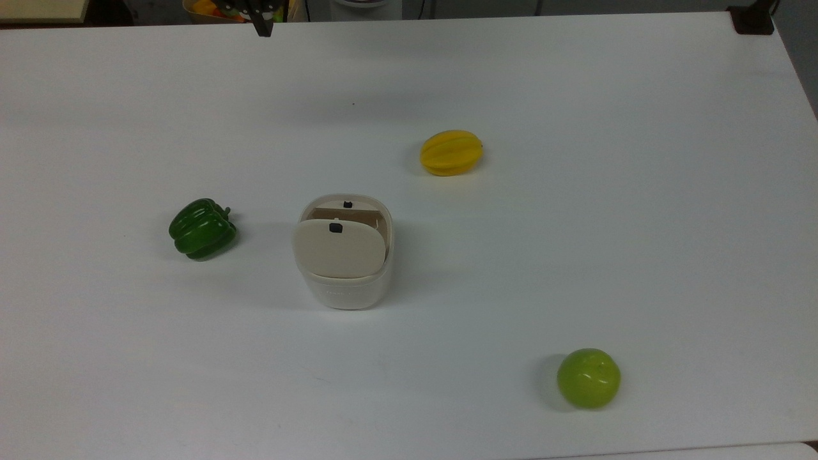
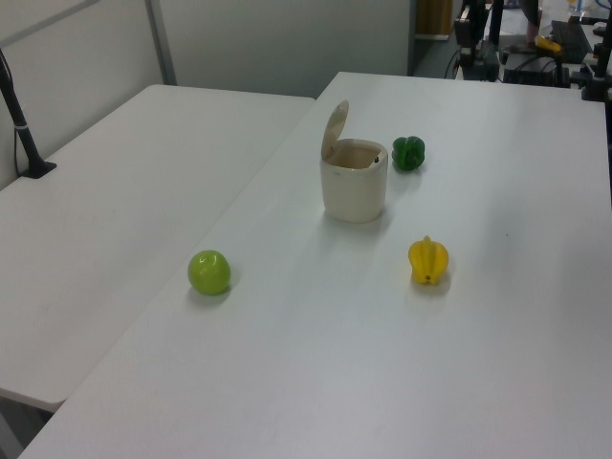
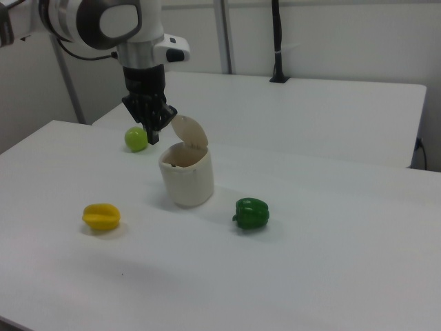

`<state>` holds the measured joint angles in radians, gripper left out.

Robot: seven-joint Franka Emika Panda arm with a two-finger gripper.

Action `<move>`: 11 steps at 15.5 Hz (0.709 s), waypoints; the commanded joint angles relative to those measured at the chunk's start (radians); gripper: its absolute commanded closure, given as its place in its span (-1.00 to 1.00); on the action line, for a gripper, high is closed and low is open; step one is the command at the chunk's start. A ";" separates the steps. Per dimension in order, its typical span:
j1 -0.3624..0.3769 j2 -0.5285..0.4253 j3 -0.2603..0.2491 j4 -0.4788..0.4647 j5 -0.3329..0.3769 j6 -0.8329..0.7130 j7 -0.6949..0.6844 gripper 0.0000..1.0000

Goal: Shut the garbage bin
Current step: 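Move the gripper down toward the open lid of the cream bin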

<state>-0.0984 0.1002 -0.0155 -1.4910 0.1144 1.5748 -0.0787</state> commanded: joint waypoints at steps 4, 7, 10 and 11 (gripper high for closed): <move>0.012 0.033 -0.004 0.014 0.114 0.229 -0.055 1.00; 0.020 0.038 0.009 0.011 0.129 0.437 -0.046 1.00; 0.046 0.090 0.011 0.015 0.142 0.534 -0.050 1.00; 0.049 0.107 0.012 0.015 0.146 0.583 -0.050 1.00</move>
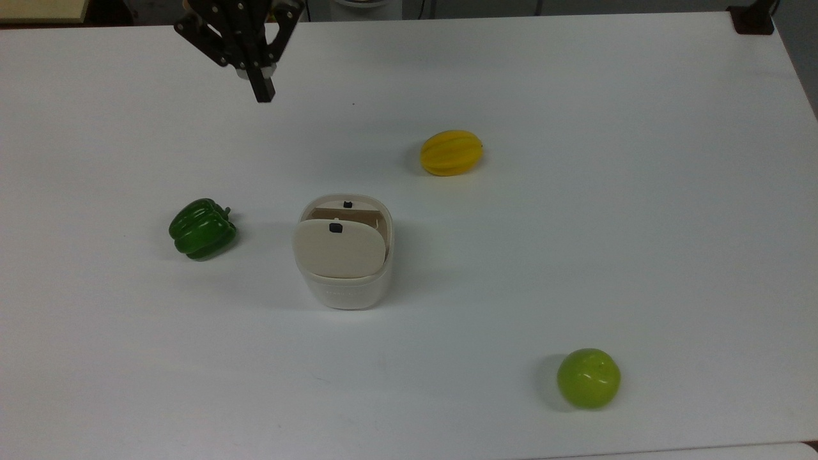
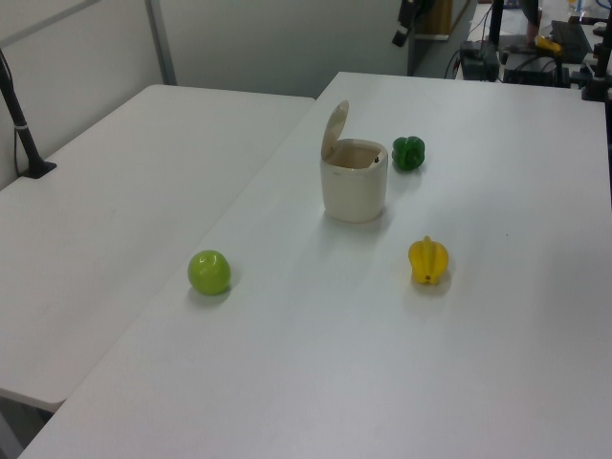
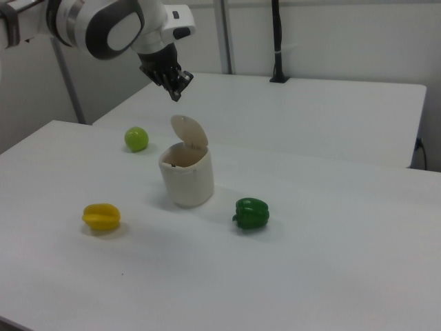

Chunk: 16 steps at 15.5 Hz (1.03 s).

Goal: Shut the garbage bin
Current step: 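Move the gripper down toward the open lid of the cream bin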

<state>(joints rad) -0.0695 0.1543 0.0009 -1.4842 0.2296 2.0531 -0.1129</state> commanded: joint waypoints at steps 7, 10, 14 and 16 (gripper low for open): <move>0.071 0.175 0.001 0.008 0.073 0.432 0.012 1.00; 0.076 0.195 -0.002 0.018 0.073 0.432 0.012 1.00; 0.089 0.241 -0.002 0.036 0.071 0.438 0.012 1.00; 0.089 0.252 -0.002 0.038 0.070 0.438 0.010 1.00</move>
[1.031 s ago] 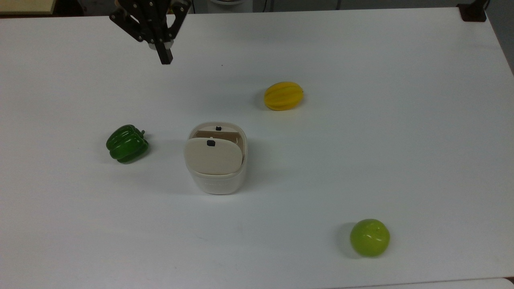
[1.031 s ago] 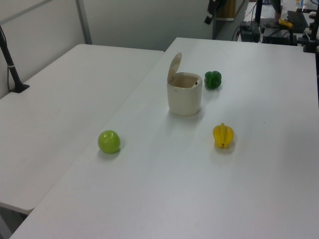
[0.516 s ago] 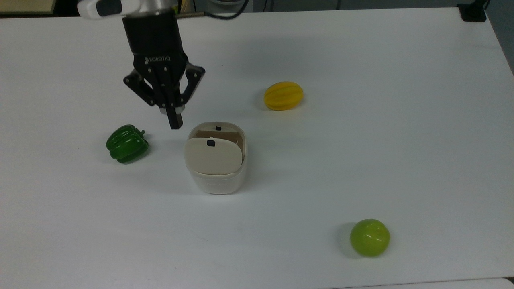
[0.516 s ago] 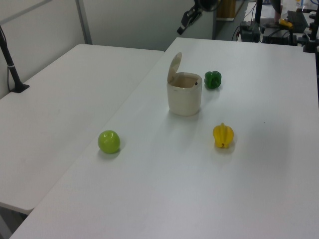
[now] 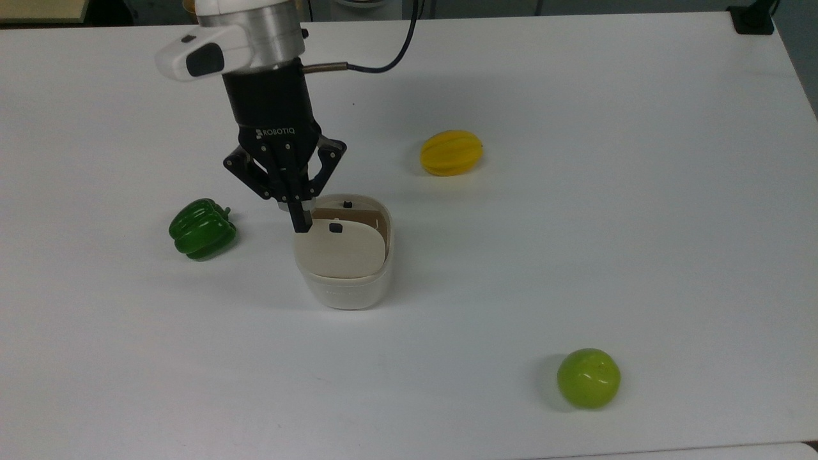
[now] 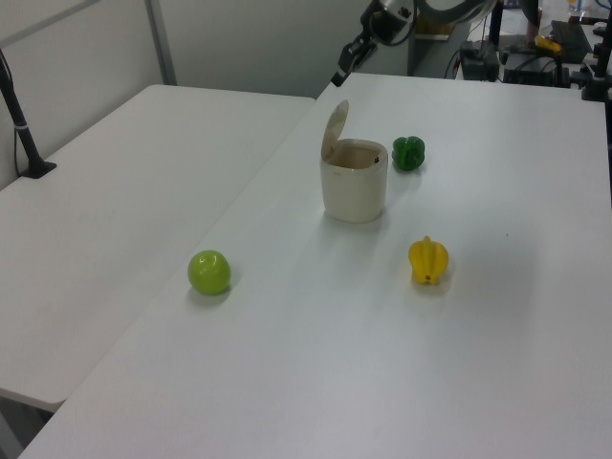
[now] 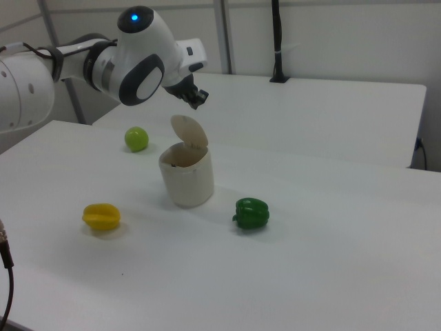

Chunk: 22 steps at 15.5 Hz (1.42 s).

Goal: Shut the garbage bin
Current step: 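Move the gripper down toward the open lid of the cream bin, then push the raised lid down over the bin opening with the gripper tip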

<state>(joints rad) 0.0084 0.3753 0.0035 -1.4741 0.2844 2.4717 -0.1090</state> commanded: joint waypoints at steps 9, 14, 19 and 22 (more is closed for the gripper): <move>0.031 0.043 -0.005 0.015 0.004 0.004 -0.003 1.00; 0.012 0.039 -0.005 0.002 0.006 -0.135 -0.020 1.00; 0.007 0.039 -0.013 0.000 0.004 -0.214 -0.021 1.00; 0.010 0.042 -0.013 -0.031 0.002 -0.220 -0.023 1.00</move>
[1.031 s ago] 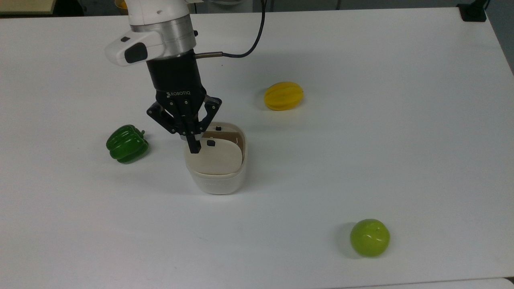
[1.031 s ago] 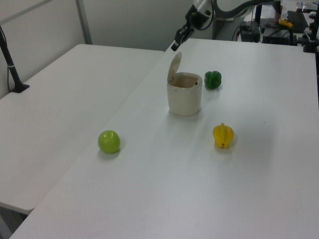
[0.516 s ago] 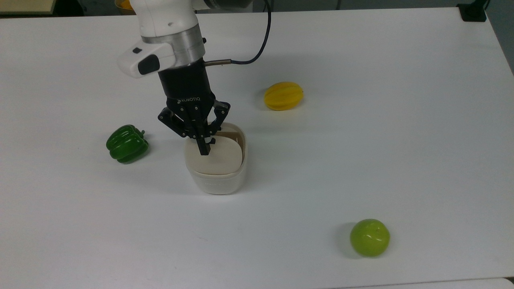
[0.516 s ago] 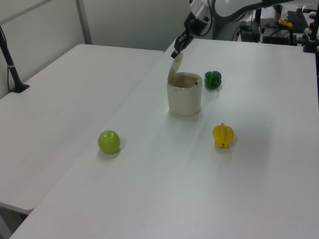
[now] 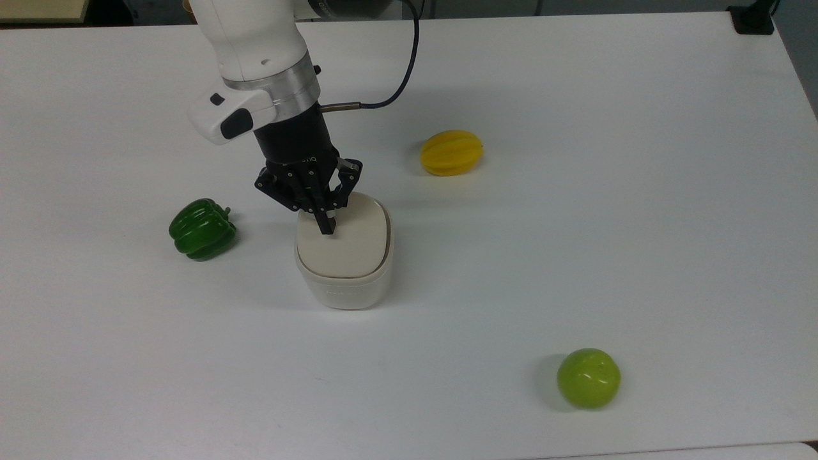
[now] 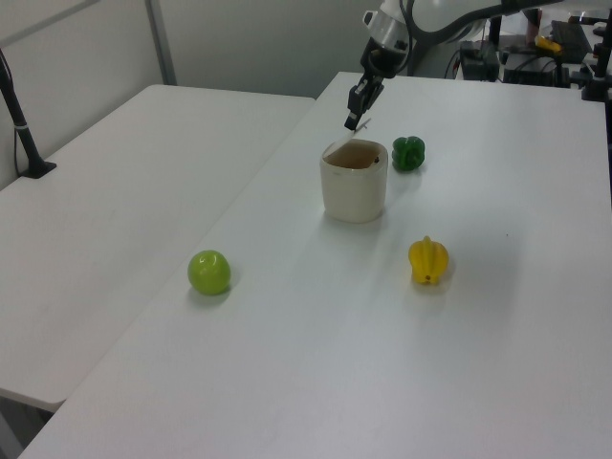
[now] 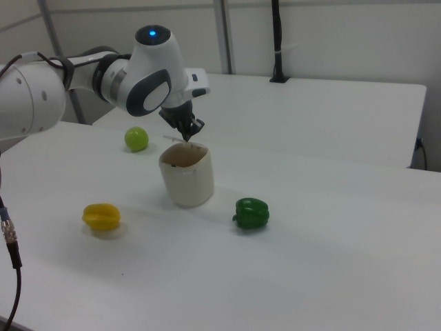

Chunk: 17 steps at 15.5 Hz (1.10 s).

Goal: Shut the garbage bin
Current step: 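Push the raised lid down over the bin opening with the gripper tip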

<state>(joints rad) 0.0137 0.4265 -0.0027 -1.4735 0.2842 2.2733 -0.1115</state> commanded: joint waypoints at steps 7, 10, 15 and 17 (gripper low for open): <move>0.008 0.032 -0.007 -0.042 0.003 -0.021 -0.019 1.00; 0.009 0.037 -0.007 -0.042 0.003 -0.018 -0.019 1.00; 0.012 0.058 -0.007 -0.042 0.000 -0.020 -0.019 1.00; 0.015 0.064 -0.007 -0.042 -0.026 -0.018 -0.019 1.00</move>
<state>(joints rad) 0.0147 0.4585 -0.0027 -1.5074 0.2840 2.2686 -0.1122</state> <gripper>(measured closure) 0.991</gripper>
